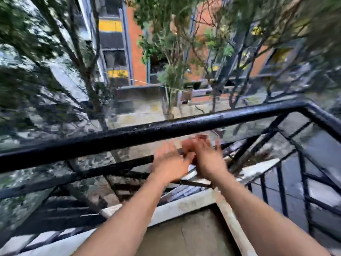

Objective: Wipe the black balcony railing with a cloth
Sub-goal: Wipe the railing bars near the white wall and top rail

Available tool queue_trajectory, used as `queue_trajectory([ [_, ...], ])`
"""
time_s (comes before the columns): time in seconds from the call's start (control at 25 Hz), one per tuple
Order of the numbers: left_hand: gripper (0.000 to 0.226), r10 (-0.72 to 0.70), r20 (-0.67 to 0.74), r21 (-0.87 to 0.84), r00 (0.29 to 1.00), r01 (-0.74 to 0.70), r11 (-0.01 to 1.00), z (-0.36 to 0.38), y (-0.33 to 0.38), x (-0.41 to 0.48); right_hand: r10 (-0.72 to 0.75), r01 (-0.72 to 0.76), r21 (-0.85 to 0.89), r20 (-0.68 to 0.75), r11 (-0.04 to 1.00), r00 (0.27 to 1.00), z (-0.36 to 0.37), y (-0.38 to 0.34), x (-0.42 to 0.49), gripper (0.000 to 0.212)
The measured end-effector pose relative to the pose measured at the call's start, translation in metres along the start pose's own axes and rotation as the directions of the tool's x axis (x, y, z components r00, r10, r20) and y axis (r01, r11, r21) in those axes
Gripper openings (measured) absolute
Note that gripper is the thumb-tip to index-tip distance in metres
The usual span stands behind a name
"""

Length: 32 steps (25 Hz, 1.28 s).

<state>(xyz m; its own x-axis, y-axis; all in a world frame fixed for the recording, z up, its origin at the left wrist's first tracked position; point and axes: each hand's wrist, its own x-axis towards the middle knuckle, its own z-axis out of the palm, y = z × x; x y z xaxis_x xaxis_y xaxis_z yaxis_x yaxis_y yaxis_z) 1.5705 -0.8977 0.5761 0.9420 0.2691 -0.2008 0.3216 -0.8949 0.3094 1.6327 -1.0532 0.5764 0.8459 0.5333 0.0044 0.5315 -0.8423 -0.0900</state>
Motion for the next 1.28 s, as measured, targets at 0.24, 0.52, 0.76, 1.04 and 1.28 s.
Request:
queue_trajectory([
  [0.24, 0.111, 0.144, -0.049, -0.191, 0.988, -0.151, 0.97, 0.017, 0.099, 0.037, 0.151, -0.151, 0.031, -0.016, 0.988, 0.988, 0.036, 0.04, 0.0, 0.067],
  [0.52, 0.089, 0.347, -0.006, -0.126, 0.938, -0.345, 0.93, 0.045, 0.187, 0.089, 0.492, -0.487, -0.2, -0.027, 0.85, 0.87, -0.013, 0.231, 0.023, 0.073],
  [0.76, 0.077, 0.401, 0.031, -0.134, 0.916, -0.393, 0.91, 0.063, 0.224, 0.129, 0.607, -0.61, 0.105, 0.059, 0.786, 0.792, -0.005, 0.229, 0.042, 0.08],
  [1.04, 0.072, 0.487, -0.034, -0.155, 0.873, -0.486, 0.86, 0.033, 0.144, 0.076, 0.488, -0.433, 0.411, -0.033, 0.802, 0.872, 0.002, 0.115, 0.027, 0.05],
  [1.28, 0.042, 0.246, -0.025, -0.456, 0.969, -0.23, 0.86, -0.043, 0.064, -0.018, 0.701, -0.325, 0.867, -0.04, 0.379, 0.712, -0.017, -0.043, -0.015, 0.026],
])
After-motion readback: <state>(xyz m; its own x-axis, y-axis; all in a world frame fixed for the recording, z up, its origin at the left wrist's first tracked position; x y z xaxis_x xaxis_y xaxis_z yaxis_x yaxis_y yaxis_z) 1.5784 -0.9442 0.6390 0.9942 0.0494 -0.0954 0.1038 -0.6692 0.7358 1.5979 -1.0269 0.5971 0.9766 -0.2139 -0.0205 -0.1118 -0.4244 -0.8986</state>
